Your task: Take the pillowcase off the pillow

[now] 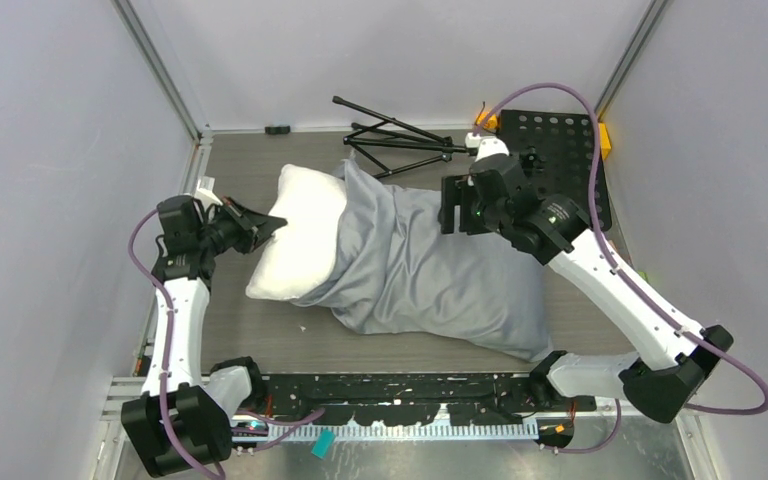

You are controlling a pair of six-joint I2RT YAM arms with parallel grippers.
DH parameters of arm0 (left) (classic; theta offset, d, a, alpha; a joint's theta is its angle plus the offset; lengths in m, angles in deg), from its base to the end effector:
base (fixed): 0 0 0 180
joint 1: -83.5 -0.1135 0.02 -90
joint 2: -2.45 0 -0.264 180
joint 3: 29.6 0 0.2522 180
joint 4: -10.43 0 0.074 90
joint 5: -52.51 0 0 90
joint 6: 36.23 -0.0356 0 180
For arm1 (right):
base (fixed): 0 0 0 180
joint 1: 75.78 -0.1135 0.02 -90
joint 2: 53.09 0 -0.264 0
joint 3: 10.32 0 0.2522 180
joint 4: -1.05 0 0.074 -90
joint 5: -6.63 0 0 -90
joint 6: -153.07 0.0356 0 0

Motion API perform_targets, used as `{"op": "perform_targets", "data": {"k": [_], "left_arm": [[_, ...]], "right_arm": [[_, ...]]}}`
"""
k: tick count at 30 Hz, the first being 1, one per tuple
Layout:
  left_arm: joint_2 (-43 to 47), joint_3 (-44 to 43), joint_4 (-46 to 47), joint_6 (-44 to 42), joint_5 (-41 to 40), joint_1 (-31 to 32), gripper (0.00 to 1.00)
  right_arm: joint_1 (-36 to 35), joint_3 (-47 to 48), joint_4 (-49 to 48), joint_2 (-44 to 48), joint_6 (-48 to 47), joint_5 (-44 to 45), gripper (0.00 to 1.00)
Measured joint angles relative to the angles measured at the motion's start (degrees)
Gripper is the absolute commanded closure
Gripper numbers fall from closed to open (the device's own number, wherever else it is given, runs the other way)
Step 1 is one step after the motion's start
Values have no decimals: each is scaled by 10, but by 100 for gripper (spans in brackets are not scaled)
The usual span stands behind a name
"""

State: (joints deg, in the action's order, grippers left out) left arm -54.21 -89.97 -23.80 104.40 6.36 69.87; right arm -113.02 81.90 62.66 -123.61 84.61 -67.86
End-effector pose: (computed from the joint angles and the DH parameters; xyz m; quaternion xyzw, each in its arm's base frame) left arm 0.2123 0.0261 0.2998 -0.2715 0.7806 -0.4535 0.3335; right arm 0.2043 0.1433 0.3862 -0.0660 0.8971 0.0993 0.4255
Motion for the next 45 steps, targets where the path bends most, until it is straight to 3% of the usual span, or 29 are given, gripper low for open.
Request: {"op": "perform_targets", "data": {"k": [3,9,17,20,25,29,30,36,45], "left_arm": [[0,0,7,0,-2,2,100],[0,0,10,3,-3,2,100],[5,0,9,3,-12,4,100],[8,0,9,3,-18,5,100],[9,0,9,2,-31,5,100],[6,0,10,6,-40,5,100],[3,-1,14,9,-42,5,100],[-16,-32,10,12,-52,10,100],[-49,-53,7,16,-26,-10,100]], "right_arm": [[-56,29,4,-10,11,-10,16],[-247,73,-12,-90,80,47,10],[-291,85,-15,-164,203,127,8],[-291,81,-11,-165,241,141,22],[-290,31,-31,-159,279,133,53],[-282,-17,-39,-142,295,115,95],[-276,-27,-42,-135,299,104,99],[-190,-97,-64,-54,309,44,100],[-49,-166,-30,99,283,39,100]]}}
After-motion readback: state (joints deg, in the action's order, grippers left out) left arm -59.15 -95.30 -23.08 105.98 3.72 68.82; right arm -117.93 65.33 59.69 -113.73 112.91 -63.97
